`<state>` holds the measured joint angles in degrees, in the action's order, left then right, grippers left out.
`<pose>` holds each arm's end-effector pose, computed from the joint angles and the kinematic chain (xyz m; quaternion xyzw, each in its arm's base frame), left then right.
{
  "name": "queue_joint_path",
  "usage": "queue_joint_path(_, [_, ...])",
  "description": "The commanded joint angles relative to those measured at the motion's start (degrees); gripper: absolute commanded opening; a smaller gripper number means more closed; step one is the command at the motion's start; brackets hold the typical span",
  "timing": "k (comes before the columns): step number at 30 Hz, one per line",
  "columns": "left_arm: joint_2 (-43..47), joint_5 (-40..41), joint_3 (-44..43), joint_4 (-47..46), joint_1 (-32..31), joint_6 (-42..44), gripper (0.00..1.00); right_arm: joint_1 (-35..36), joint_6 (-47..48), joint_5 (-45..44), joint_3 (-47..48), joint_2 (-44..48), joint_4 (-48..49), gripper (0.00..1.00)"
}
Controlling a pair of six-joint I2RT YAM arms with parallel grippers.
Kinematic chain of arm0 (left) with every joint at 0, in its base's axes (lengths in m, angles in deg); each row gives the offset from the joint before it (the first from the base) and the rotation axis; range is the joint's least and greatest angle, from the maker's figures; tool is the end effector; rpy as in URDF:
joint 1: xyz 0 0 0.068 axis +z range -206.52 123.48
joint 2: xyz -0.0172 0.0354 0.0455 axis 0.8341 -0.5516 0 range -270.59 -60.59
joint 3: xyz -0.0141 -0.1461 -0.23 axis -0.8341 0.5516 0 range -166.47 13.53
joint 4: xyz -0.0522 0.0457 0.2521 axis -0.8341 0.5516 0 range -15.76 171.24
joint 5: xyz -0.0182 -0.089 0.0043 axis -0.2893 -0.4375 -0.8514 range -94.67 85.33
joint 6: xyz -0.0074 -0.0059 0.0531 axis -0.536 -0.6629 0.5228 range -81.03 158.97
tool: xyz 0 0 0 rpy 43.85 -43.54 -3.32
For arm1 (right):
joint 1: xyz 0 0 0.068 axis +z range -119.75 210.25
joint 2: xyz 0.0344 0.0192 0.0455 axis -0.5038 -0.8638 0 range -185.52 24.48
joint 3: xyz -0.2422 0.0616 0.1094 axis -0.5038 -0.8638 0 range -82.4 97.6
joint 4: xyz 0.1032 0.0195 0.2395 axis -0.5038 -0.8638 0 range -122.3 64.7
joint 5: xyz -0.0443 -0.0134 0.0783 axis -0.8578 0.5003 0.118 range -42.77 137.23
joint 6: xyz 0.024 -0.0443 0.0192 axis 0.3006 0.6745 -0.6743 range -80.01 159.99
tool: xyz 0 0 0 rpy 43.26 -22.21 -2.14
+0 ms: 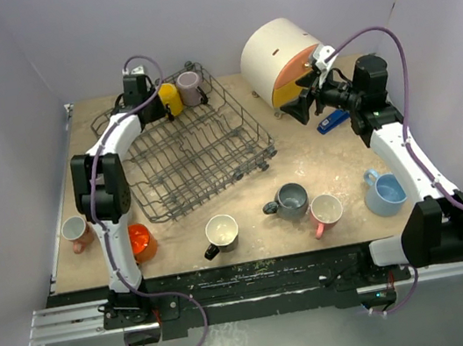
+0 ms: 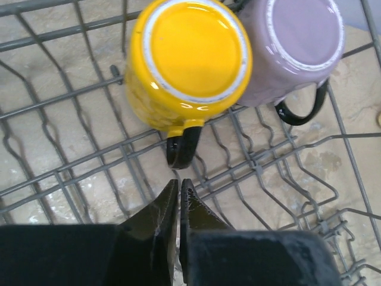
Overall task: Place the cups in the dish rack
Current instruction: Turn the cup upside down in the dish rack.
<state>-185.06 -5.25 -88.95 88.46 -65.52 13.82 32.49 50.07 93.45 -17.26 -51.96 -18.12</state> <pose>0.5013 -0.0798 0.2303 -0.1230 0.8833 -0.1371 0.4311 0.3074 0.0378 0.3739 -0.3381 0.6407 0.2437 0.6448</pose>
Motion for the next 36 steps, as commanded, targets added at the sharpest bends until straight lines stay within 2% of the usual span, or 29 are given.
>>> queue_joint_path(1, [0.9,1.9,-0.2,-1.4,1.7,-0.5,0.0,-0.1,1.0,1.5,-0.4,2.2,2.1,0.87])
queue_joint_path(6, [-2.0,3.8,-2.5,-0.1,1.8,1.8,0.0,-0.1,1.0,1.6,-0.5,2.2,2.2,0.87])
queue_joint_path(11, [-5.4,1.6,-5.0,-0.4,1.8,2.0,0.0,-0.1,1.1,1.6,-0.4,2.1,2.0,0.87])
queue_joint_path(18, [-9.2,-5.3,-9.0,-1.4,0.8,-3.6,0.0,-0.1,1.1,1.7,-0.1,1.6,2.1,0.87])
queue_joint_path(26, [-13.4,-6.1,-15.6,-2.0,-1.7,-10.3,0.0,-0.1,1.2,2.0,0.2,1.3,1.8,0.87])
queue_joint_path(36, [-18.6,-6.6,-23.2,0.5,-3.1,-12.8,0.0,-0.1,1.4,3.4,-0.4,1.9,-0.2,0.87])
